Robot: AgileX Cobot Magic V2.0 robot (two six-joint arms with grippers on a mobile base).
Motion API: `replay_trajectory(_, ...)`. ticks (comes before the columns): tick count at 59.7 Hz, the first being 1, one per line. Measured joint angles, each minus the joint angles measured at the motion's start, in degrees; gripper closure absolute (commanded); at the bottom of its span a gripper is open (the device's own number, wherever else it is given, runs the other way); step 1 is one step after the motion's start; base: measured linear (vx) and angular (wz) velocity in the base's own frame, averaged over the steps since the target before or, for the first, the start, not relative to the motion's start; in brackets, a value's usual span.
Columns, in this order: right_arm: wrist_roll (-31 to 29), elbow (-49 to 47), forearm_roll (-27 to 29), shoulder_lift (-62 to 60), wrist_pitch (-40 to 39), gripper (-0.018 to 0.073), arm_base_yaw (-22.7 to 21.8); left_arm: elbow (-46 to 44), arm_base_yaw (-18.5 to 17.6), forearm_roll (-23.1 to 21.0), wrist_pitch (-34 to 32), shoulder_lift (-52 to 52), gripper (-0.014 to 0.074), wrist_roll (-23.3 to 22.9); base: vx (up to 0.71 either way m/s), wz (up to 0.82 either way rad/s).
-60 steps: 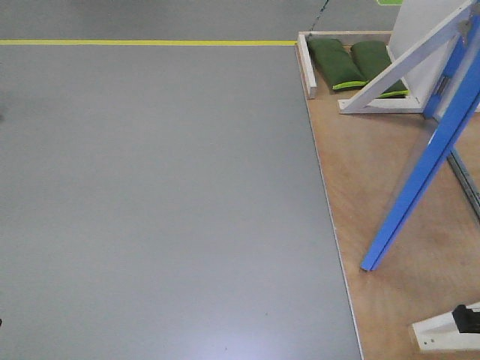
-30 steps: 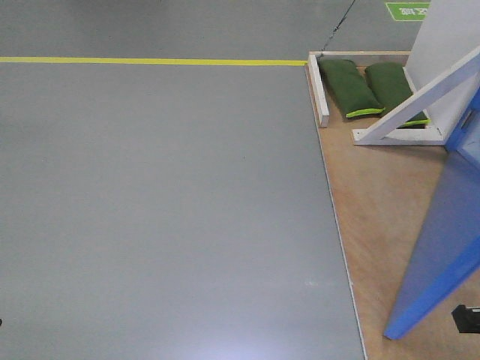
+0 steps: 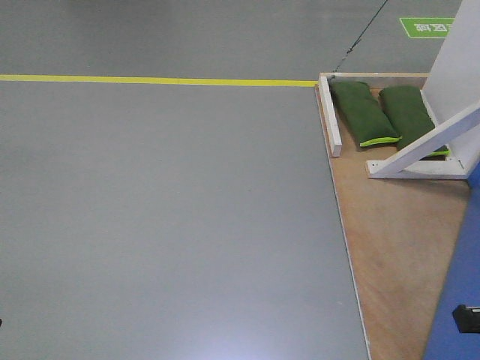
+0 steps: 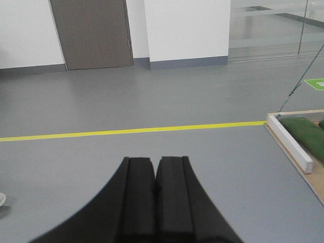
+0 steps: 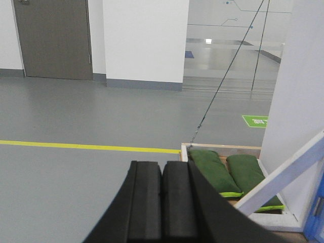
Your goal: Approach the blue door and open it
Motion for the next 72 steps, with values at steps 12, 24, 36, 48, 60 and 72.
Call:
replay_trajectory(12, 0.0, 0.0, 0.0, 0.0, 0.0, 0.0567, 0.0, 0.0, 0.0, 0.0, 0.0, 0.0, 0.0526, 0.0, 0.23, 0.02)
replay_trajectory(24, 0.0, 0.0, 0.0, 0.0, 0.0, 0.0567, 0.0, 0.0, 0.0, 0.0, 0.0, 0.0, 0.0526, 0.0, 0.1, 0.0)
replay_trajectory(36, 0.0, 0.0, 0.0, 0.0, 0.0, 0.0567, 0.0, 0.0, 0.0, 0.0, 0.0, 0.0, 0.0526, 0.0, 0.03, 0.0)
replay_trajectory(48, 0.0, 0.0, 0.0, 0.0, 0.0, 0.0567, 0.0, 0.0, 0.0, 0.0, 0.0, 0.0, 0.0526, 0.0, 0.0, 0.0)
replay_trajectory(60, 0.0, 0.0, 0.0, 0.0, 0.0, 0.0567, 0.0, 0.0, 0.0, 0.0, 0.0, 0.0, 0.0526, 0.0, 0.0, 0.0)
replay_trajectory(72, 0.0, 0.0, 0.0, 0.0, 0.0, 0.0567, 0.0, 0.0, 0.0, 0.0, 0.0, 0.0, 0.0526, 0.0, 0.0, 0.0)
